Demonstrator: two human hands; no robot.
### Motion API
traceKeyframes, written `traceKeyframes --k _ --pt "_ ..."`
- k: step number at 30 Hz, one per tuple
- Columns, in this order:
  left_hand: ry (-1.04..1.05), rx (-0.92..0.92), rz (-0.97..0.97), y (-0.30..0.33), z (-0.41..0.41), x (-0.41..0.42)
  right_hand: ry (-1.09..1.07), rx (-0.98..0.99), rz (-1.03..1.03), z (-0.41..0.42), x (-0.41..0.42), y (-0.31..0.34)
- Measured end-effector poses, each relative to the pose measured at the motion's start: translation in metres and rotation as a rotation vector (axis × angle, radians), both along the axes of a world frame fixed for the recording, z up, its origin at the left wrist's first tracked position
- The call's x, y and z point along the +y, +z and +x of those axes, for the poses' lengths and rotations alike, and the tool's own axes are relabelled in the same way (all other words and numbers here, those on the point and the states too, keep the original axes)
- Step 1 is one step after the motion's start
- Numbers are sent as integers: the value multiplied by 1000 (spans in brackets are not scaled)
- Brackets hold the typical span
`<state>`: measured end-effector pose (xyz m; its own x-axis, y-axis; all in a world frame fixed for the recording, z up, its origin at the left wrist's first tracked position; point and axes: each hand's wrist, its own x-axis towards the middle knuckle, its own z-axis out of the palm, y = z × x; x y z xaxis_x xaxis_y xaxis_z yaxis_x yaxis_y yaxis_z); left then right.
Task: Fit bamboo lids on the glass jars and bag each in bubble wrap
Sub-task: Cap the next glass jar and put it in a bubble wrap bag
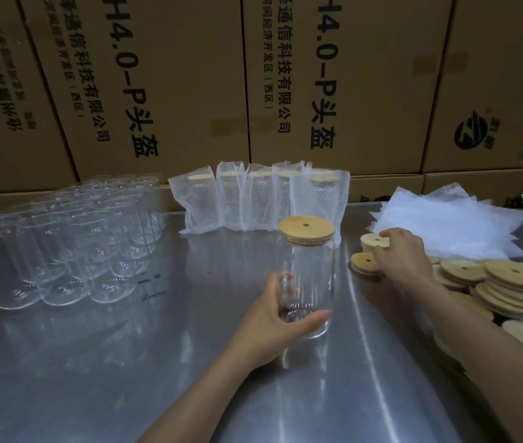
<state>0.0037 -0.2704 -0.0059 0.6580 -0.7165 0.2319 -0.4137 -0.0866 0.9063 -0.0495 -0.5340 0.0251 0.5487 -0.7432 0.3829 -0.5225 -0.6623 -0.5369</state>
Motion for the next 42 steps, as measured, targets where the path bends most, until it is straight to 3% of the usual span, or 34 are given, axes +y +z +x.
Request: traceKeyframes --k 5,11,17,23,27,31,36,39,42 --pt "-9 -5 4 0 3 -2 -104 328 8 -1 -17 -4" --pt "-1 -14 10 -1 4 -3 -209 452 -173 -10 -26 -10" --pt "0 -16 21 0 4 -2 -228 230 -208 -16 -22 -7" --pt "-9 -1 13 1 3 -1 -190 -281 -170 -25 -3 6" --pt "-13 -11 24 1 3 -1 -58 -633 -57 -25 26 31" --pt "1 -21 21 -1 4 -1 154 -828 47 -24 78 43" --pt "-16 -9 -35 -3 5 -1 359 -944 17 -24 137 58" --pt "-16 -51 -74 -4 4 -2 487 -914 -159 -26 167 68" --pt "0 -112 -117 -1 2 -3 554 -747 -414 -22 191 66"
